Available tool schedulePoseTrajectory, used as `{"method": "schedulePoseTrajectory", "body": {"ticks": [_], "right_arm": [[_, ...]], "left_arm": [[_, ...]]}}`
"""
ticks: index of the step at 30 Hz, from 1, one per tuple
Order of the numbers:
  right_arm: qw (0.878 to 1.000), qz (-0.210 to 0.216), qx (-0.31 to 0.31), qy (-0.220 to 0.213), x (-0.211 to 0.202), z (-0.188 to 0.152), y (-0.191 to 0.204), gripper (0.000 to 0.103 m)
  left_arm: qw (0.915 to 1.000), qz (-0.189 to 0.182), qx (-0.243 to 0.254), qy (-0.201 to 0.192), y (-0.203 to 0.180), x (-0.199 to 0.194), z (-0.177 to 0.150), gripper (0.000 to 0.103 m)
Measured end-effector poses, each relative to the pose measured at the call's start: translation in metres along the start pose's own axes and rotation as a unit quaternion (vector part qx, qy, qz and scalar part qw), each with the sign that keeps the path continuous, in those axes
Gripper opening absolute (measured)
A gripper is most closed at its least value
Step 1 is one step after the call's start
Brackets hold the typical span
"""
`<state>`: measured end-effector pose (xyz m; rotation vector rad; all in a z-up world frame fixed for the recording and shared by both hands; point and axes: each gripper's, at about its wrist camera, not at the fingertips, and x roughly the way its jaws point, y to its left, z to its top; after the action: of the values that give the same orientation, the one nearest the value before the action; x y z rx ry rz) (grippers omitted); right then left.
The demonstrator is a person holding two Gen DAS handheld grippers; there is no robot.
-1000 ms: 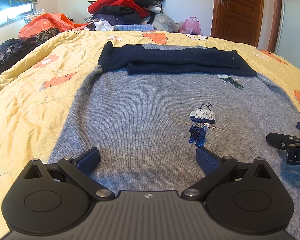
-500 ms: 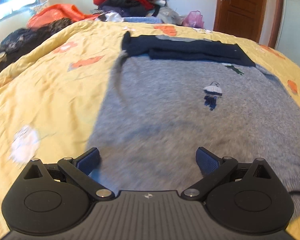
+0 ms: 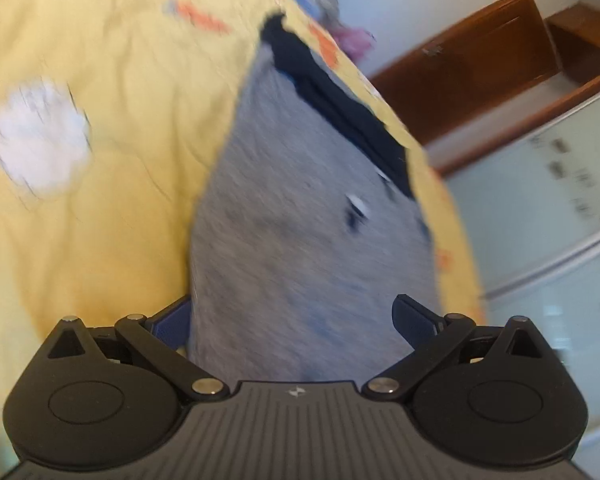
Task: Fold small clothes
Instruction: 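Grasp the grey sweater hem with both grippers, then lift the hem with both grippers and fold it toward the navy collar band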
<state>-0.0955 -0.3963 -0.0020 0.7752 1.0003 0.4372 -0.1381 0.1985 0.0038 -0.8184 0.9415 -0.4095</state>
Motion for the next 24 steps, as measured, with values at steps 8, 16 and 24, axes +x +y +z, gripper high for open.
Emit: {"method": "schedulePoseTrajectory", "body": {"ticks": [8, 16, 24], "right_arm": [[0.997, 0.058, 0.014, 0.041, -0.005, -0.013, -0.008, 0.096], [0.996, 0.051, 0.041, 0.055, -0.010, -0.006, -0.014, 0.088], [0.994, 0.041, 0.035, 0.092, -0.002, -0.019, -0.014, 0.050]], "left_arm": [[0.9966, -0.024, -0.069, 0.038, 0.016, 0.001, -0.002, 0.073], [0.9954, 0.060, 0.027, 0.069, -0.009, 0.013, 0.002, 0.047], [0.9903, 0.083, 0.087, 0.069, -0.028, 0.021, -0.011, 0.039]]}}
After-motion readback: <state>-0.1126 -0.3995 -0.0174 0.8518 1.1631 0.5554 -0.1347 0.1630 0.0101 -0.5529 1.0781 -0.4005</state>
